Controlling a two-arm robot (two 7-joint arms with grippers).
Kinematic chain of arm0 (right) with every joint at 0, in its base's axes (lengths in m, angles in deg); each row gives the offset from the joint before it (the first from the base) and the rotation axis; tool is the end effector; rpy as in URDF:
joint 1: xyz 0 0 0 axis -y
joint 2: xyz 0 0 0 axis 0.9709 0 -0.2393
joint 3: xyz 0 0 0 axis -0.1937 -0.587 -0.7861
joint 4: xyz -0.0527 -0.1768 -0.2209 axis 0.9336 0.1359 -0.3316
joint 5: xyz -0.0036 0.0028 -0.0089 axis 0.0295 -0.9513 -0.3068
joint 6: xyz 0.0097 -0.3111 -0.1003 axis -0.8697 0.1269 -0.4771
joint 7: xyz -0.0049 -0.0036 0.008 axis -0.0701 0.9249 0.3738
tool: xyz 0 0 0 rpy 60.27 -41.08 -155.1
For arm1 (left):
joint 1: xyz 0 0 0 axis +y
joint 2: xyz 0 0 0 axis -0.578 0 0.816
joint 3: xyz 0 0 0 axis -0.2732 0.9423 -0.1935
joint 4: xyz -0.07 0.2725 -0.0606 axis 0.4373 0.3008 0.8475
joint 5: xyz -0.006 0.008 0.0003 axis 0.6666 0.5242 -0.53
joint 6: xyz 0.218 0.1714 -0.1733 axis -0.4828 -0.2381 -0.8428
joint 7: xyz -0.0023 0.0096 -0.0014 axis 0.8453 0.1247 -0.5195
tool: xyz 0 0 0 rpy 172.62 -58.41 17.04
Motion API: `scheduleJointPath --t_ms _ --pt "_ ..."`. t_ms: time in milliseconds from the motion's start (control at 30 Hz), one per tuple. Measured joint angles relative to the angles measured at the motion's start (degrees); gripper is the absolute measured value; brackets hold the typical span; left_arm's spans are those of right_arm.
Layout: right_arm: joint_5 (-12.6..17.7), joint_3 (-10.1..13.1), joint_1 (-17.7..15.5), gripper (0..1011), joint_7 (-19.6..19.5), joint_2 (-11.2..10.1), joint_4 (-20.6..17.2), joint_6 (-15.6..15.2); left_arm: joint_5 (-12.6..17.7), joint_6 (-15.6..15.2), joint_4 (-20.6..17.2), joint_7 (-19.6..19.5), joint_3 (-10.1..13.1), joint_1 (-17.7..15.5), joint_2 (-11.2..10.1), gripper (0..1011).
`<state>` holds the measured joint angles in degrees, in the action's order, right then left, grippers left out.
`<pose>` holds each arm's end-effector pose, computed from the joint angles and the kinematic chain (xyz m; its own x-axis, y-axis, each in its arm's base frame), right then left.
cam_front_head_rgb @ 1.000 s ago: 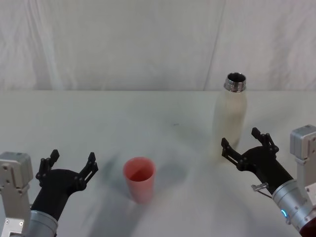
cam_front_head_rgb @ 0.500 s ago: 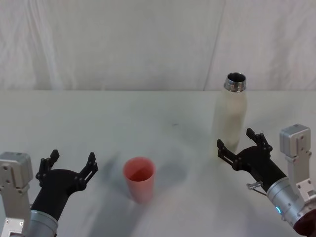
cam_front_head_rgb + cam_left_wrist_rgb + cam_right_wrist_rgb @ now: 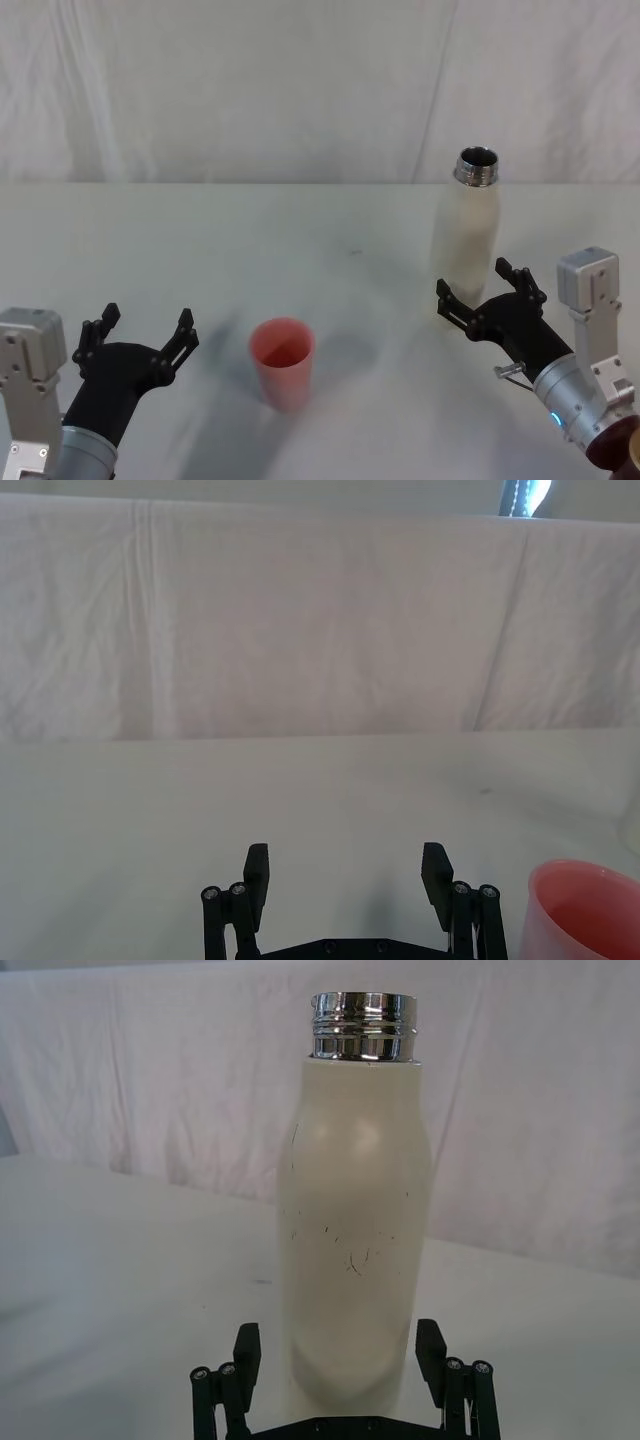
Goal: Grasp the thermos with one hand and pour water into the cup lid.
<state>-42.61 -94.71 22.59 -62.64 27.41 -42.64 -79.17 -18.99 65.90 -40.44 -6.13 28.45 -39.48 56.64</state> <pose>0.3811 0.0309 -0.3086 0.4392 -0.8968 0.0537 0.8967 0.4412 0.0357 0.2717 0.0350 -0.2830 0.1247 0.9917 -0.0327 -0.9921 0.1242 -0.0176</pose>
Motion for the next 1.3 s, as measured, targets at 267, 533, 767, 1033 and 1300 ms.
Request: scheduleJointPath --t_ms 267,533,767,1033,1300 --pt "0.5 0.2 0.5 1001 0.0 0.6 0.6 -0.3 0.0 0.0 0.0 0.0 0.0 0.0 0.0 1001" --pt "1.4 0.4 1.1 1001 -0.1 1.0 1.3 -0.3 0.0 0.0 0.0 0.0 0.0 0.0 0.0 1001" --pt "2.0 0.5 1.7 1001 0.0 1.5 2.1 -0.4 0.0 0.0 0.0 0.0 0.0 0.0 0.0 1001" --pt "2.1 0.2 2.6 1001 0.1 1.7 3.1 -0.1 0.0 0.0 0.0 0.0 0.0 0.0 0.0 1001" --pt "1.9 -0.1 3.5 1001 0.1 1.9 4.2 0.3 0.0 0.0 0.0 0.0 0.0 0.0 0.0 1001"
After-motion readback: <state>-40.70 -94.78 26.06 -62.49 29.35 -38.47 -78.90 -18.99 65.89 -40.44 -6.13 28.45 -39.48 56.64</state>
